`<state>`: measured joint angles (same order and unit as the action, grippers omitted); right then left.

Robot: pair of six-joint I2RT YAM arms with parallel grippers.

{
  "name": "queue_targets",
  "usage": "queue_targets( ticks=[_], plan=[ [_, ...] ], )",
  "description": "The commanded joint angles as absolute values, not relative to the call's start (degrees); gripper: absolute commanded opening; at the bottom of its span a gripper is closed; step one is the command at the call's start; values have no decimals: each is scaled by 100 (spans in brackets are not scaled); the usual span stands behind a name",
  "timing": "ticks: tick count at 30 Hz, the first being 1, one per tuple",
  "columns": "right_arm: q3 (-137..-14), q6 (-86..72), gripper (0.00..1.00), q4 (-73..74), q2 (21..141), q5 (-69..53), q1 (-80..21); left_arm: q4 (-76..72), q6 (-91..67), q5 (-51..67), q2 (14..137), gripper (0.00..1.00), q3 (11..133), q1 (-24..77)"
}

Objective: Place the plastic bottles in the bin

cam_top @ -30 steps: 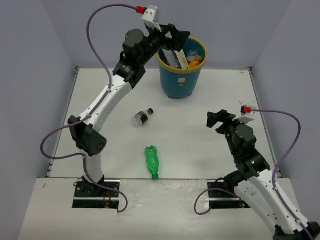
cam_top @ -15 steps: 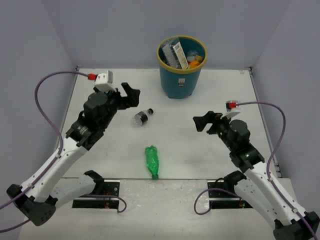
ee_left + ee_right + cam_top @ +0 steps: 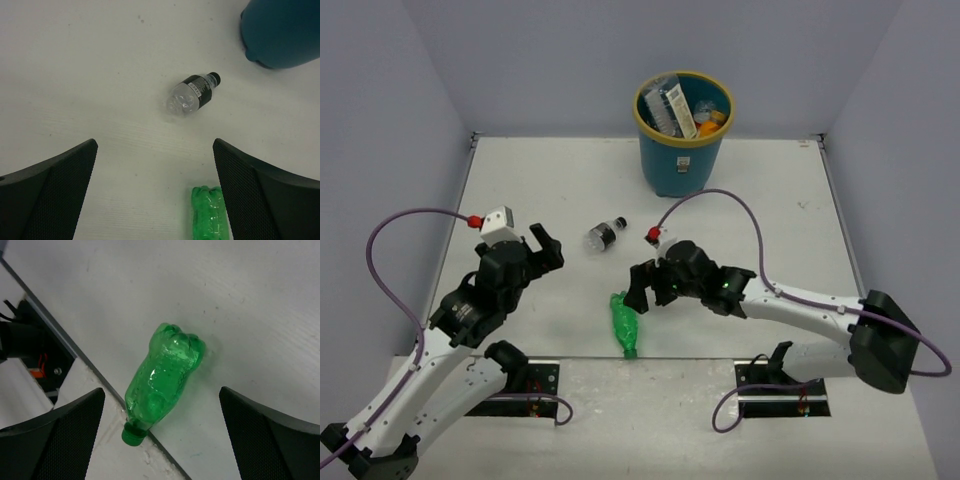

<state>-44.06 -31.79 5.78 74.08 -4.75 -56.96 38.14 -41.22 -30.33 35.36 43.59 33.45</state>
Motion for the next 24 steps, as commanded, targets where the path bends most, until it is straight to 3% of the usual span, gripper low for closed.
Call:
queue_targets(
  ticks=[1, 13, 17, 19, 22, 24],
  plan=[
    [-5389, -3437, 99, 1025, 8440, 153, -6339, 3918, -4387, -3288, 3495, 100, 4371, 3342],
    [-6728, -4725, 99, 2784, 10240, 2286, -7195, 3990, -4474, -3227, 3536, 100, 4343, 3341],
    [-6675, -4874, 98, 2843, 10381, 2450, -7223, 4007, -4482, -3233, 3490, 100, 4334, 3340],
    [-6540, -4936, 90, 2806, 10315, 2494, -7233, 3999, -4499, -3242, 3465, 100, 4333, 3341],
    [-6350, -4901, 60, 2616, 9958, 2619, -7269, 3990, -4509, -3273, 3458, 100, 4337, 3340],
    [-6289, -4739, 50, 2524, 9746, 2664, -7269, 3974, -4500, -3278, 3467, 100, 4342, 3340]
  ],
)
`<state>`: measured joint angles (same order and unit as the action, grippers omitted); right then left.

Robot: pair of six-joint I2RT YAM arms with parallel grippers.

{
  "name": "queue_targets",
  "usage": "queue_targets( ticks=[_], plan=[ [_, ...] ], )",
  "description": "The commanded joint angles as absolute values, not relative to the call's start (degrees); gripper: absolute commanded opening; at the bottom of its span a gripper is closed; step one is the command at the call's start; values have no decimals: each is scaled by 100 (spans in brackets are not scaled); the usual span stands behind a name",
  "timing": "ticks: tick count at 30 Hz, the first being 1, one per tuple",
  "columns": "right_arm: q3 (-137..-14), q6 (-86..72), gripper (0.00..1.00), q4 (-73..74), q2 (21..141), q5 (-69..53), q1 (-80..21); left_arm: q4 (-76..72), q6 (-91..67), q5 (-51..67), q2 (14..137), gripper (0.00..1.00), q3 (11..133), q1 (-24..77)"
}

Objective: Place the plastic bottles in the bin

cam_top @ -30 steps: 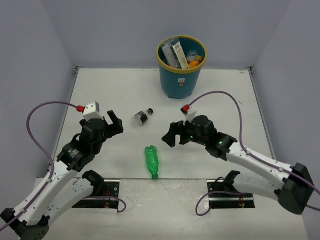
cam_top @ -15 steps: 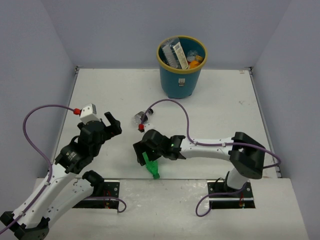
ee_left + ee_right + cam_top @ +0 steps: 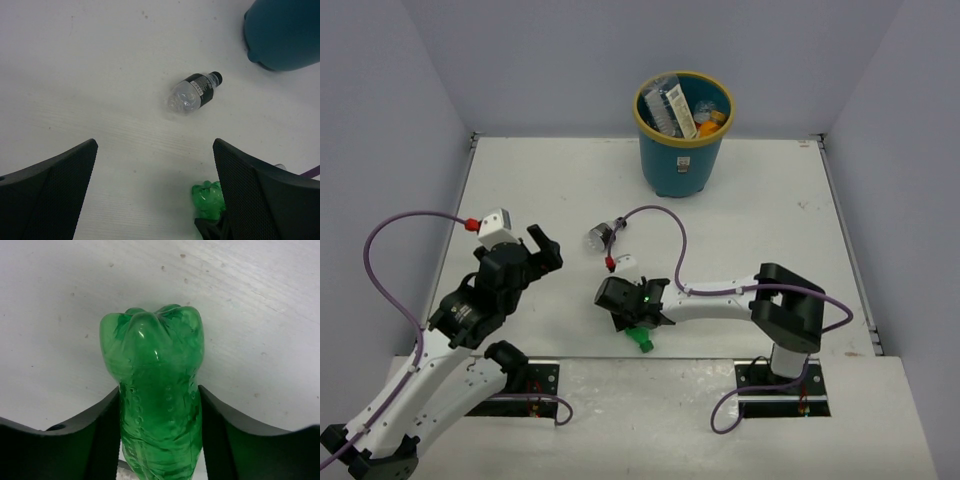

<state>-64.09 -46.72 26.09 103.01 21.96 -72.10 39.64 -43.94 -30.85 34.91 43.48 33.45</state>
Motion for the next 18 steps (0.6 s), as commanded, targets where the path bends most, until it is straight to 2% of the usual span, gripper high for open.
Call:
queue_targets(
  ticks=[1, 3, 8, 14, 18],
  plan=[
    [-6294, -4665, 44, 2536, 9586, 2760, -7269, 3954, -4503, -3269, 3478, 100, 4339, 3340],
    [-6312, -4431, 34, 2575, 9237, 3079, -7260, 3917, -4509, -3217, 3508, 100, 4324, 3340],
    [-6627, -3566, 30, 2495, 8077, 3892, -6647, 3776, -4487, -3130, 3694, 100, 4312, 3340],
    [-7411, -1701, 28, 1374, 7417, 3759, -5245, 3619, -4353, -2921, 3973, 100, 4296, 3340],
    [-8612, -826, 29, 1055, 7781, 2953, -4183, 3594, -4403, -2846, 4061, 100, 4244, 3340]
  ],
)
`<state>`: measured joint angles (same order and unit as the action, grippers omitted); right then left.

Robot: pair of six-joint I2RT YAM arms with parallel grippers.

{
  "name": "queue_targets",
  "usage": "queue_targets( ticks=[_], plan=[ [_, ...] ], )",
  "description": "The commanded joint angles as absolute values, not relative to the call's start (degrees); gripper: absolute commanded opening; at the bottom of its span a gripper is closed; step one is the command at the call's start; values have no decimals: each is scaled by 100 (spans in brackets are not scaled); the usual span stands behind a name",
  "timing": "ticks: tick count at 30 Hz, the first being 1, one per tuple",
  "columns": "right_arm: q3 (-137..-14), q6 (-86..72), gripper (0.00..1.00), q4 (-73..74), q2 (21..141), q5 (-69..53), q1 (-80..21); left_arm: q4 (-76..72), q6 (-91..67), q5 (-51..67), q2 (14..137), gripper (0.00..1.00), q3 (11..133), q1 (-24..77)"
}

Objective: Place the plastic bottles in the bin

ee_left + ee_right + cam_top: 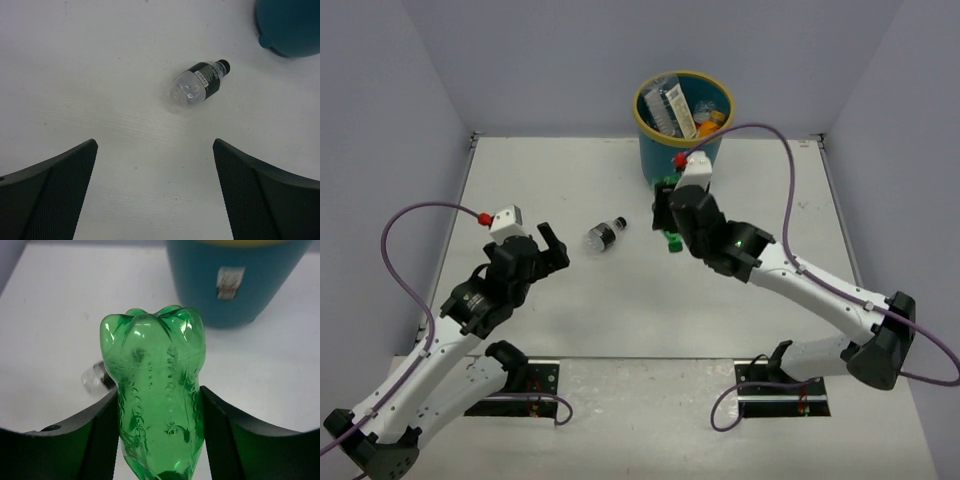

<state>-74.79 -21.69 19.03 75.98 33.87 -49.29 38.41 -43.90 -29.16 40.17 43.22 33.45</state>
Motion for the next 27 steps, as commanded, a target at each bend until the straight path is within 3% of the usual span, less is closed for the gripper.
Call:
queue_targets(
  ticks=[1, 12, 20, 22, 25, 27],
  plan=[
    [-9050, -735, 28, 1055, 7931, 2849, -4036, 3551, -4403, -2782, 4069, 100, 4210, 3349],
    [-13179, -281, 31, 1055, 10748, 2472, -2705, 3342, -4296, -2662, 4081, 100, 4066, 3340],
    [-13235, -675, 35, 44, 11742, 1756, -2199, 3273, -4221, -2588, 4184, 100, 4036, 3340],
    [-13390, -706, 44, 71, 11967, 1768, -2161, 3231, -4217, -2560, 4190, 100, 4012, 3340],
    [-13339, -755, 80, 229, 12026, 1816, -2144, 3177, -4209, -2529, 4204, 100, 3990, 3340],
    [-13167, -817, 99, 246, 11971, 1870, -2136, 3136, -4201, -2503, 4231, 100, 3990, 3340]
  ],
)
